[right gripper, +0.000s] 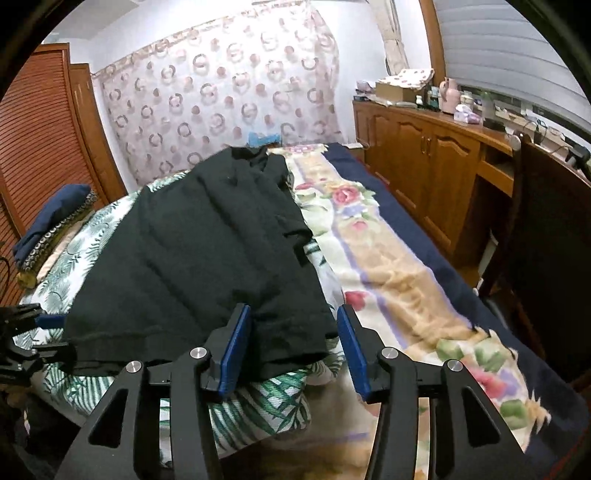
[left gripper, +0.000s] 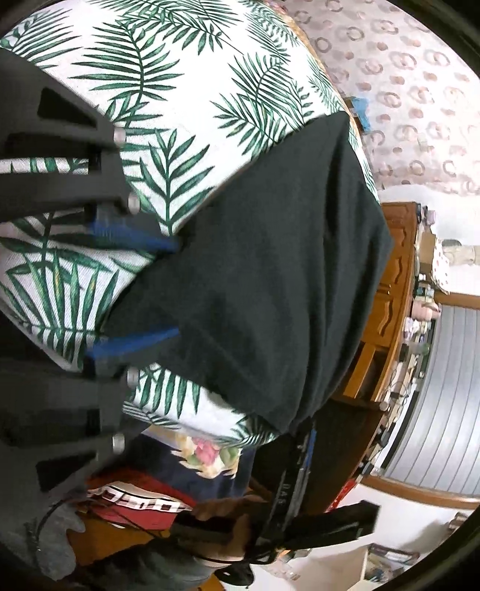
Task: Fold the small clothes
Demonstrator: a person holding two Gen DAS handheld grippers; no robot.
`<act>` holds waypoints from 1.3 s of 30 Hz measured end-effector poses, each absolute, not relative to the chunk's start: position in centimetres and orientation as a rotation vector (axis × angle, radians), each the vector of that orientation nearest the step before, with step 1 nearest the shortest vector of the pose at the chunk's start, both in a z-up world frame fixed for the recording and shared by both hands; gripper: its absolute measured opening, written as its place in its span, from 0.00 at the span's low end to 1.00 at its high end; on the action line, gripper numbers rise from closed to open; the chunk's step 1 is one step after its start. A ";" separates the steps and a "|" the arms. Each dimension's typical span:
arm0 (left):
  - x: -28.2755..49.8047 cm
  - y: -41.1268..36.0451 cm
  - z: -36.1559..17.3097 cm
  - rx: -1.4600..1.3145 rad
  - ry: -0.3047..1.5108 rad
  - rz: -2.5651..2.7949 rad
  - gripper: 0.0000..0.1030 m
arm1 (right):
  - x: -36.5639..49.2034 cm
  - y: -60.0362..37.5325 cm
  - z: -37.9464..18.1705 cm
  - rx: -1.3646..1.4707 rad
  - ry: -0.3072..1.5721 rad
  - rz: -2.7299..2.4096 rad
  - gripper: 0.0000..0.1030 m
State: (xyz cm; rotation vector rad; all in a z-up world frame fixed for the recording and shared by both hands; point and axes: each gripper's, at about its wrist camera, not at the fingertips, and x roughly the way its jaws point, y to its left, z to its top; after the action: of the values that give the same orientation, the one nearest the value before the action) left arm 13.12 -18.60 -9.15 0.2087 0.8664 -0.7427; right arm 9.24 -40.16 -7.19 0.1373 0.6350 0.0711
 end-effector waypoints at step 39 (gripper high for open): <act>19.1 -17.5 -0.4 -0.001 0.640 -0.798 0.05 | 12.4 -35.6 -4.6 -0.247 0.663 0.329 0.07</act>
State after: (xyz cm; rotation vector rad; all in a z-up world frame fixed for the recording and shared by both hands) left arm 19.14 -17.49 -0.37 -0.0006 0.6404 -0.7983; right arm 12.43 -35.63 -4.58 -0.2471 0.6631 0.3288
